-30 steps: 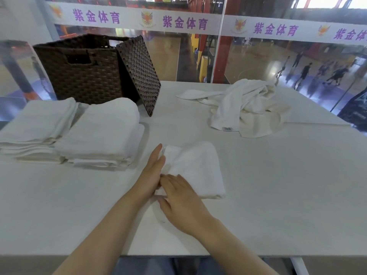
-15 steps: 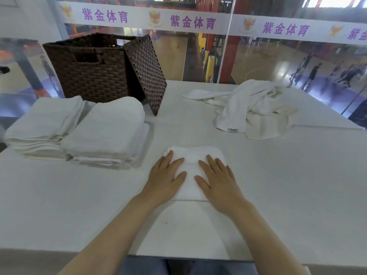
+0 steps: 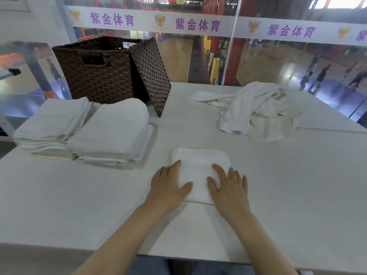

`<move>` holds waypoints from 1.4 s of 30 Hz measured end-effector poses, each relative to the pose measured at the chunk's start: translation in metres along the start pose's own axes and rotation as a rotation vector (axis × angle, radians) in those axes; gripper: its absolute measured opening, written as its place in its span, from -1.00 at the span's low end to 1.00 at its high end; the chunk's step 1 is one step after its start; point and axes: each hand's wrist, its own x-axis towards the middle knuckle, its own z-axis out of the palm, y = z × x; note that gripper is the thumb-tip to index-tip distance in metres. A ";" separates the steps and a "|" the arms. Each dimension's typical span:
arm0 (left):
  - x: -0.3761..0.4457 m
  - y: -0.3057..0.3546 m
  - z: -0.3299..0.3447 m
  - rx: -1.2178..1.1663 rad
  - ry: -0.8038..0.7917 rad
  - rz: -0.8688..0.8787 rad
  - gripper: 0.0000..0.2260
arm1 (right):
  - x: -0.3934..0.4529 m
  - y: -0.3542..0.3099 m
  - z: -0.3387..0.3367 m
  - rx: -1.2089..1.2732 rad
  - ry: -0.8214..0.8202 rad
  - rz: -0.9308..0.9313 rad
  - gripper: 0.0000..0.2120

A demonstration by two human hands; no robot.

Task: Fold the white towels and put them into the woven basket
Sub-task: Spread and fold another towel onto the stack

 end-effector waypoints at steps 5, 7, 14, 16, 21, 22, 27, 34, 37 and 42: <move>-0.006 0.010 -0.004 -0.220 -0.034 0.049 -0.29 | -0.004 -0.002 -0.001 0.080 0.039 0.005 -0.50; -0.006 0.013 -0.003 -0.250 -0.042 0.068 -0.30 | -0.008 -0.002 -0.003 0.073 0.079 0.007 -0.52; -0.005 0.008 0.003 -0.437 -0.022 0.036 -0.36 | -0.016 0.000 -0.009 0.295 0.093 -0.007 -0.54; -0.005 0.006 0.003 -0.459 -0.011 0.031 -0.37 | -0.015 0.001 -0.012 0.365 0.102 -0.002 -0.57; -0.001 -0.001 -0.022 -0.404 0.055 0.089 -0.38 | -0.004 -0.022 -0.029 0.413 0.133 -0.069 -0.62; 0.002 -0.002 -0.033 -0.392 0.089 0.110 -0.39 | 0.001 -0.031 -0.036 0.404 0.145 -0.101 -0.62; 0.017 -0.011 -0.112 -0.272 0.332 0.163 -0.38 | 0.035 -0.101 -0.076 0.405 0.223 -0.287 -0.61; 0.040 -0.068 -0.222 -0.154 0.452 0.045 -0.36 | 0.080 -0.224 -0.083 0.424 0.166 -0.526 -0.56; 0.055 -0.105 -0.242 -0.188 0.389 -0.090 -0.36 | 0.091 -0.258 -0.058 0.374 0.073 -0.545 -0.55; 0.069 -0.152 -0.227 0.015 0.226 -0.130 -0.39 | 0.100 -0.273 -0.016 0.227 -0.030 -0.481 -0.52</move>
